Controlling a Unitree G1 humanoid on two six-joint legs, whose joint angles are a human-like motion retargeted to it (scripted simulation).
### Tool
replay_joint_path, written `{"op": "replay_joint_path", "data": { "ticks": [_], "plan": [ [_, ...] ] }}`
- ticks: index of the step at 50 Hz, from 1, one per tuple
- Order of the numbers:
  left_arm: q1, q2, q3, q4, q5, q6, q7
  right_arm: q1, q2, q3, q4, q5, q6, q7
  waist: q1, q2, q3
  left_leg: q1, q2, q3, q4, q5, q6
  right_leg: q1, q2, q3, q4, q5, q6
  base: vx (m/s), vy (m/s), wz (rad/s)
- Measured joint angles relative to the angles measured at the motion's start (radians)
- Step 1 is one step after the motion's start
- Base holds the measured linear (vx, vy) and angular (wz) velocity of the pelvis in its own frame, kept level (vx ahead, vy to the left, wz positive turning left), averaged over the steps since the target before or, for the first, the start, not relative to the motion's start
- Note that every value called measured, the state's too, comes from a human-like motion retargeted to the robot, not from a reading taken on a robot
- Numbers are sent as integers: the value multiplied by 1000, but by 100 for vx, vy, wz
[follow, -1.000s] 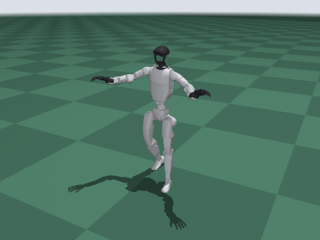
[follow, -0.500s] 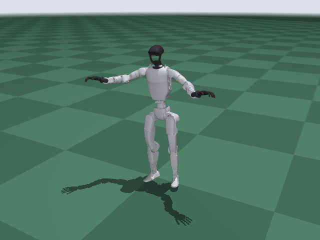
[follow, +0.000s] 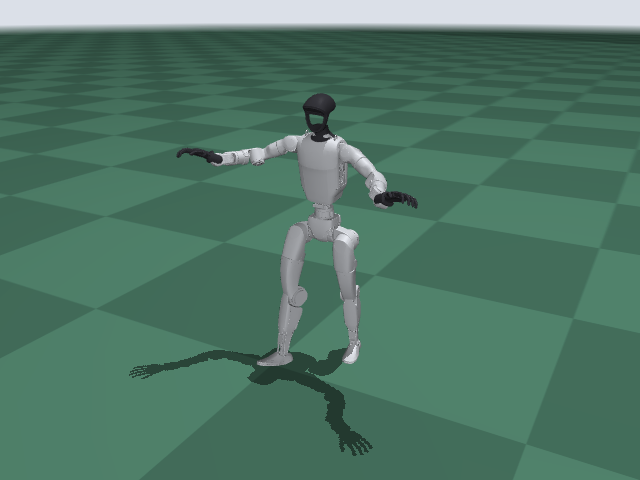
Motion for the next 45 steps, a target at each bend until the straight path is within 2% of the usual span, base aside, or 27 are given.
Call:
{"op": "replay_joint_path", "data": {
  "ticks": [5, 10, 13, 17, 20, 23, 28, 35, 40, 43, 45],
  "plan": [
    [11, 34, -4, 0, 37, 14, -44, -5, -3, 17, -17, 36, -21, -2, 27, 7, -8, -63, 16, 51, 0, 36, -33, 36, 2, -10, 58, 22, -57, -44, 4, -44],
    [40, 51, 10, -4, 107, 77, -107, 12, -4, 14, -34, 61, -33, 33, 77, 37, -56, -145, 55, 94, 0, 78, -23, -8, -6, 77, 401, -105, -129, -37, 0, -52],
    [59, 60, 17, -4, 173, 99, -163, 21, 3, 12, -39, 53, -32, 62, 114, 36, -77, -176, 65, 119, 0, 96, -9, -5, -8, 158, 584, -170, -138, -32, -6, -57],
    [87, 66, 33, -2, 217, 144, -211, 25, 15, 11, -42, 41, -13, 96, 162, 29, -87, -204, 74, 156, 0, 121, 5, 67, 7, 261, 679, -209, -138, -32, -11, -52],
    [106, 66, 51, -3, 217, 157, -217, 18, 21, 15, -47, 29, 2, 108, 197, 20, -79, -215, 75, 185, 0, 143, 15, 154, 10, 316, 655, -168, -125, -34, -15, -52],
    [117, 59, 74, -6, 164, 124, -168, 0, 23, 22, -54, 15, 8, 91, 231, 11, -56, -226, 75, 215, 0, 167, 16, 255, -4, 323, 526, -133, -98, -37, -20, -51],
    [117, 38, 100, -9, 63, 20, -46, -44, 13, 44, -60, -11, -7, 39, 281, -2, -9, -261, 72, 253, 0, 190, 4, 357, -15, 320, 249, -171, -39, -44, -24, -41],
    [117, 11, 96, -26, 32, -67, -15, -81, -26, 65, -45, -33, -35, 10, 287, -1, 32, -339, 60, 265, 0, 83, 34, 331, -13, 286, 104, -109, -27, -49, -20, 14],
    [108, 4, 75, -34, 56, -14, -47, -79, -36, 56, -34, -32, -4, 29, 239, -1, 55, -325, 40, 283, 0, 107, 63, 293, -14, 229, 89, -58, -33, -45, -14, 67],
    [97, 1, 63, -33, 87, 98, -90, -70, -29, 46, -32, -35, 50, 72, 220, -21, 51, -269, 11, 291, 0, 140, 102, 247, -30, 211, 103, -34, -28, -40, -9, 48],
    [91, -1, 53, -32, 115, 173, -131, -61, -20, 40, -33, -41, 90, 106, 210, -47, 43, -233, -10, 302, 44, 124, 129, 217, -52, 205, 110, -17, -22, -37, -7, 33]
  ]
}}
